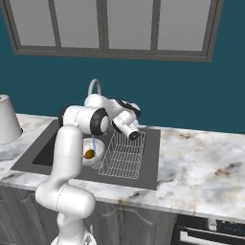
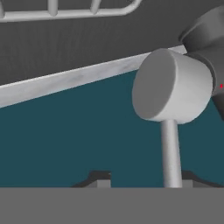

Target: Pick the lemon from the cabinet and place it in the bowl. Then pick the bowl and place it in the sink. Then turn on the sink facuet.

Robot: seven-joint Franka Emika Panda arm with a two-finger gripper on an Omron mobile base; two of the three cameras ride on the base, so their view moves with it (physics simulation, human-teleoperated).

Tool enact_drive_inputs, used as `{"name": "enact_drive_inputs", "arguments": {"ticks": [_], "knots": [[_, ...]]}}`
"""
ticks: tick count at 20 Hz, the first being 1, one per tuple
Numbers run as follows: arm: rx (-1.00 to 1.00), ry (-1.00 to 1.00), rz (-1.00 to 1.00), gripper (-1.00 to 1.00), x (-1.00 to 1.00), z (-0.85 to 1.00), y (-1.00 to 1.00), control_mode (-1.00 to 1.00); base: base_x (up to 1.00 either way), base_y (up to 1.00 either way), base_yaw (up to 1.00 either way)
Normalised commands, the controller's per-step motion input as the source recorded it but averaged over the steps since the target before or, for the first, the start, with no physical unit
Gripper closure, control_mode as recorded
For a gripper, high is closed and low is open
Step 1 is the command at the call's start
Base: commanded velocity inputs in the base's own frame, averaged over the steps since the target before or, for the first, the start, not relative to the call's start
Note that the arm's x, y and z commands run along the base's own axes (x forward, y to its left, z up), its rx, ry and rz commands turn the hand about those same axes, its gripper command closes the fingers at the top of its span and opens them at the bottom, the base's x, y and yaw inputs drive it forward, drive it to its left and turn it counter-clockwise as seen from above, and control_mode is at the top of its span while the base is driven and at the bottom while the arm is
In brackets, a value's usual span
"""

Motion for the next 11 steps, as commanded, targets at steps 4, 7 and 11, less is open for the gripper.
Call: {"name": "enact_drive_inputs", "arguments": {"ticks": [4,7,11], "knots": [[0.06,0.02,-0.01,1.00,-0.01,-0.11,-0.32,-1.00,0.00,0.00,0.00],[-0.01,0.00,0.00,1.00,0.00,0.00,0.00,-1.00,0.00,0.00,0.00],[0.00,0.00,0.00,1.00,0.00,0.00,0.00,-1.00,0.00,0.00,0.00]]}}
